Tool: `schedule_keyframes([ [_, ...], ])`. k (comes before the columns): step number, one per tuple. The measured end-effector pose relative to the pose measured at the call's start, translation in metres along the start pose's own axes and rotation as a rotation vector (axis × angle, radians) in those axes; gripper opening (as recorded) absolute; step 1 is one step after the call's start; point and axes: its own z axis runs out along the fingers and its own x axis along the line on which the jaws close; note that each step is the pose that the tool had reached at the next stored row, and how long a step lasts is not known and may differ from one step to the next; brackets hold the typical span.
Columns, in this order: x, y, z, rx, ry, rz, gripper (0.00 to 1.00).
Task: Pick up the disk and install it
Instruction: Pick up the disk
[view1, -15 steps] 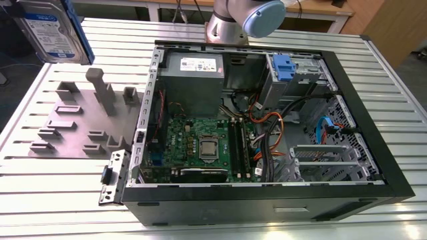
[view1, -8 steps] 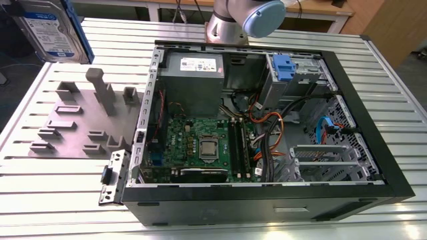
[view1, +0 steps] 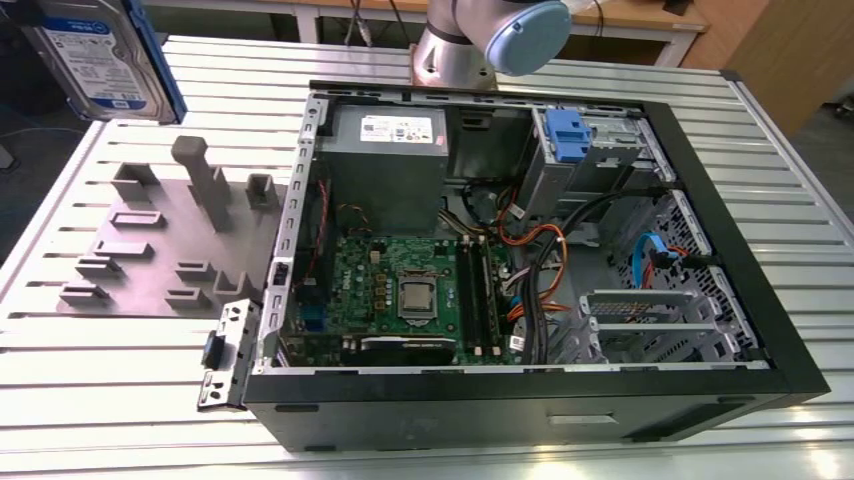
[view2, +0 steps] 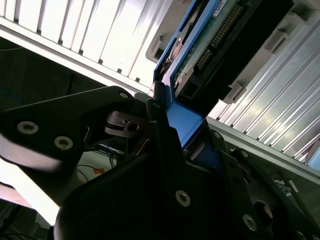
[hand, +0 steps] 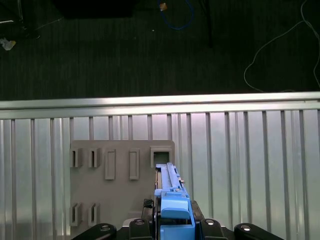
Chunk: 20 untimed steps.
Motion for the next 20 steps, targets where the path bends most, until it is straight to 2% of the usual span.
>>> schedule_keyframes([
  [20,-0.0005,0.0002,-0.0163,-0.0002,-0.0028,0.000,0.37],
])
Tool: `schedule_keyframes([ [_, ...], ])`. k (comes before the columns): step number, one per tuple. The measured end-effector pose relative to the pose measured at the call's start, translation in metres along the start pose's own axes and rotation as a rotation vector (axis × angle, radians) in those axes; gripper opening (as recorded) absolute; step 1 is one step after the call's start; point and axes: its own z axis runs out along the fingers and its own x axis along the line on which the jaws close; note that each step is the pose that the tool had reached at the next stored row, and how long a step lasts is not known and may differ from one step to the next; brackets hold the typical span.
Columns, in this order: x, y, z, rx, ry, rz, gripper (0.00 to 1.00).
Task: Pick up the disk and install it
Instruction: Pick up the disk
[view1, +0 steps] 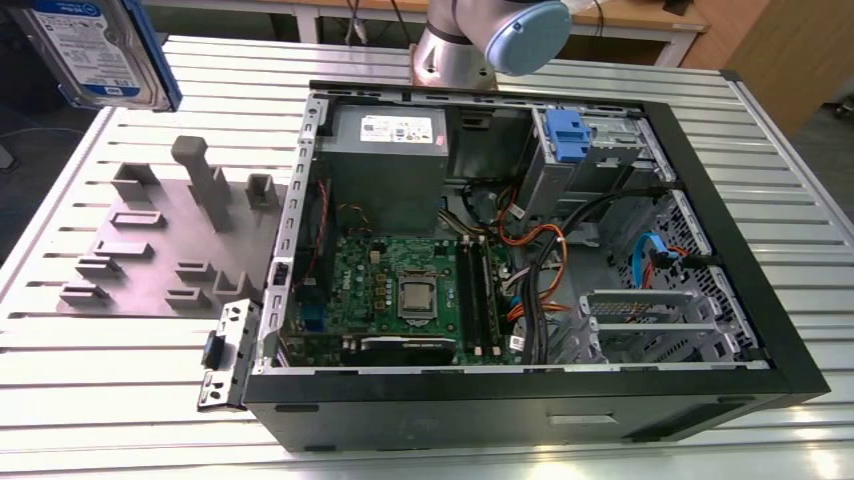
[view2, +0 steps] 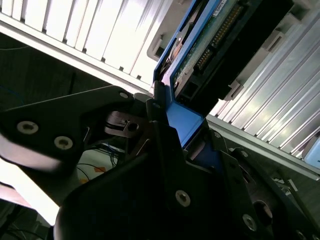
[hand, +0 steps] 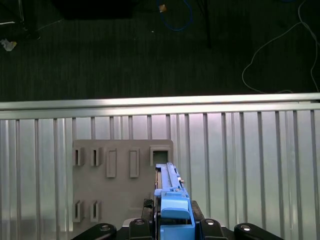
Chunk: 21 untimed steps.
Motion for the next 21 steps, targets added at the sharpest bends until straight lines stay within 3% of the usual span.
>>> schedule_keyframes([
  [15,-0.0004,0.0001,-0.0104,-0.0001,-0.0013,0.000,0.37],
  [21,-0.0004,0.0001,-0.0115,-0.0001,-0.0014,0.000,0.37],
])
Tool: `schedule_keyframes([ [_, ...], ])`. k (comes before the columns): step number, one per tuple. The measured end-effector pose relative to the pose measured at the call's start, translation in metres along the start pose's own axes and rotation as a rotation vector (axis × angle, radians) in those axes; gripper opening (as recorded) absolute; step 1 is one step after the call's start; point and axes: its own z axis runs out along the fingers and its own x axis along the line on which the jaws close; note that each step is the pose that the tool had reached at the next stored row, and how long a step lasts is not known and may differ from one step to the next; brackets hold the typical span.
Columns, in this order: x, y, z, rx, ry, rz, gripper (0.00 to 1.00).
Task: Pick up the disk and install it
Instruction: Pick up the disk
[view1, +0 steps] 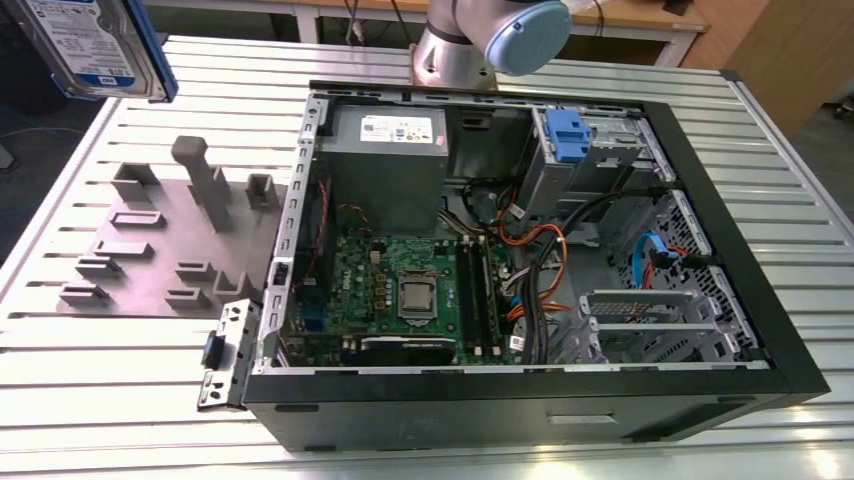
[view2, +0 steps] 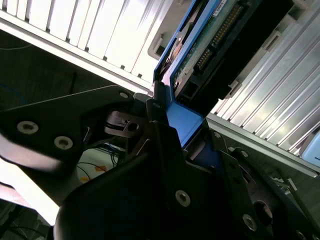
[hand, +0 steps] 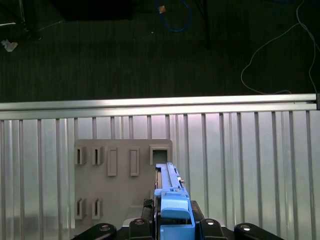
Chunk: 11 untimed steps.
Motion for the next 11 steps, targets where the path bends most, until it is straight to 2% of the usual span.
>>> schedule_keyframes([
  [11,0.0000,-0.0015,-0.0003,-0.0003,0.0001,0.000,0.37],
])
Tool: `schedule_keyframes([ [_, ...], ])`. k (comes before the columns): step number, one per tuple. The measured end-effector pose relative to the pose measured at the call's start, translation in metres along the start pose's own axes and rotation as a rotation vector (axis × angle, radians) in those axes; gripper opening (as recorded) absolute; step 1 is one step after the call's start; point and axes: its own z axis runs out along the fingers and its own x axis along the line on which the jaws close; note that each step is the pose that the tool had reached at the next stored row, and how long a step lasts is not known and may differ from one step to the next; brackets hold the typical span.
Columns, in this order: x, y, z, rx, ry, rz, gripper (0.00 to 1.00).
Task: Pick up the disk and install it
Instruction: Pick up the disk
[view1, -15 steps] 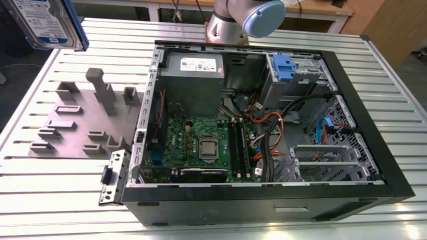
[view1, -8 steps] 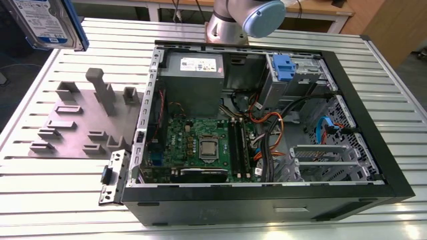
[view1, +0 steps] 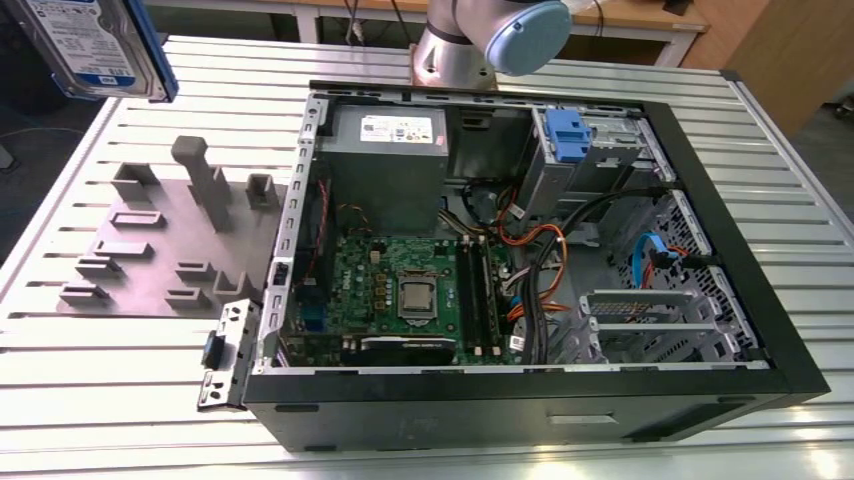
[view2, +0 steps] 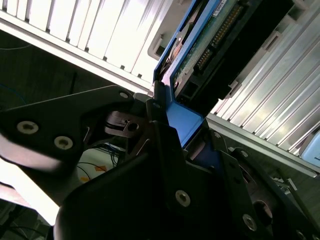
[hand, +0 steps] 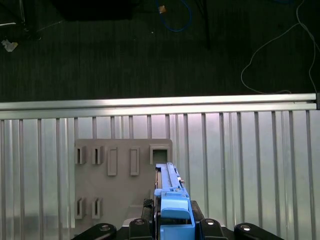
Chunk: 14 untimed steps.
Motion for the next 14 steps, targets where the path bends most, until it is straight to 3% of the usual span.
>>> schedule_keyframes([
  [3,-0.0002,-0.0026,0.0001,0.0003,-0.0001,0.000,0.37],
  [14,-0.0002,-0.0031,-0.0005,0.0003,-0.0001,0.000,0.37],
])
